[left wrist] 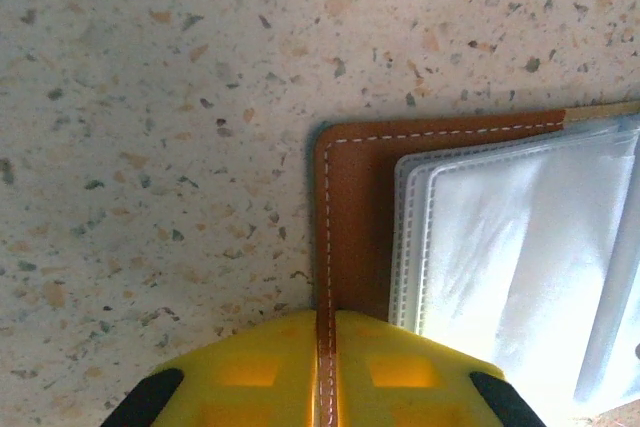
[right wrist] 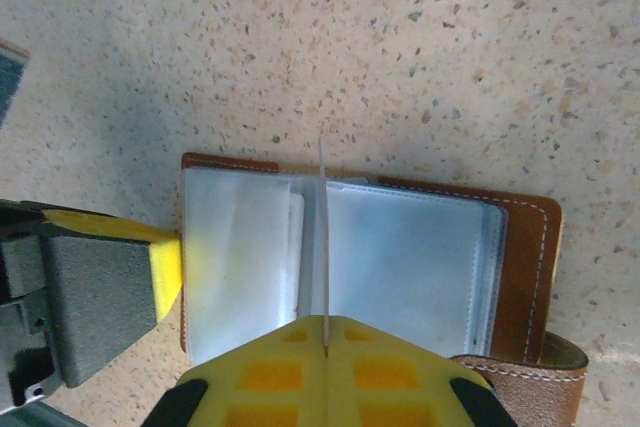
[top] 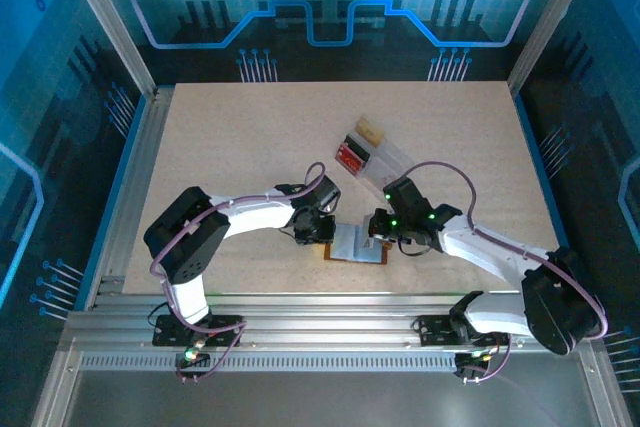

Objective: Put the credit cards into the card holder

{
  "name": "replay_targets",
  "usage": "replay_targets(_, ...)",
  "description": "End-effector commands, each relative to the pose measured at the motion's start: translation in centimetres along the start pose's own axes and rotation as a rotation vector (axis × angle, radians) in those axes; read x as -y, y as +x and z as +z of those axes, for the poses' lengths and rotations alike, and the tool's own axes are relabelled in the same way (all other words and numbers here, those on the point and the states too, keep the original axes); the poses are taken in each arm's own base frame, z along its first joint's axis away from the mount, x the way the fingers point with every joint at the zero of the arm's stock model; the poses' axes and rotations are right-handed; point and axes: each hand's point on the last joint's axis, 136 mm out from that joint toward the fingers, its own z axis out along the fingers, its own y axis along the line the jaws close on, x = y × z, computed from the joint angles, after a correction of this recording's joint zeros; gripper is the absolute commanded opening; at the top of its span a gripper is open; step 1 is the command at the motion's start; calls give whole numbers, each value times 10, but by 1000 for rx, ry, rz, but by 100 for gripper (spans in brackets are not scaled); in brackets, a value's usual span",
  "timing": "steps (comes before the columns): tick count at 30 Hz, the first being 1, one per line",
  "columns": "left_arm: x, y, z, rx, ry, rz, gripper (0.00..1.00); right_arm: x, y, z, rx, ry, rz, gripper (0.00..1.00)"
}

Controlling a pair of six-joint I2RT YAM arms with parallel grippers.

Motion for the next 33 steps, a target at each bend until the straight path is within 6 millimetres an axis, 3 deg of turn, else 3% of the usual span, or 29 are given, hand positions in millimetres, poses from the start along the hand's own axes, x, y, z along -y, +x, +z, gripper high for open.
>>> replay_targets(1,-20,18,15,-50,-58,-8,12,-9,-3,-4,44,-98,30,0)
replay_targets(11,-24,22,18,-58,-63,-16,11,-10,-12,0,80,-218,88,0)
replay_targets(33,-23,25,23,-74,-53,-24,11,-2,-10,14,48,-180,80,0)
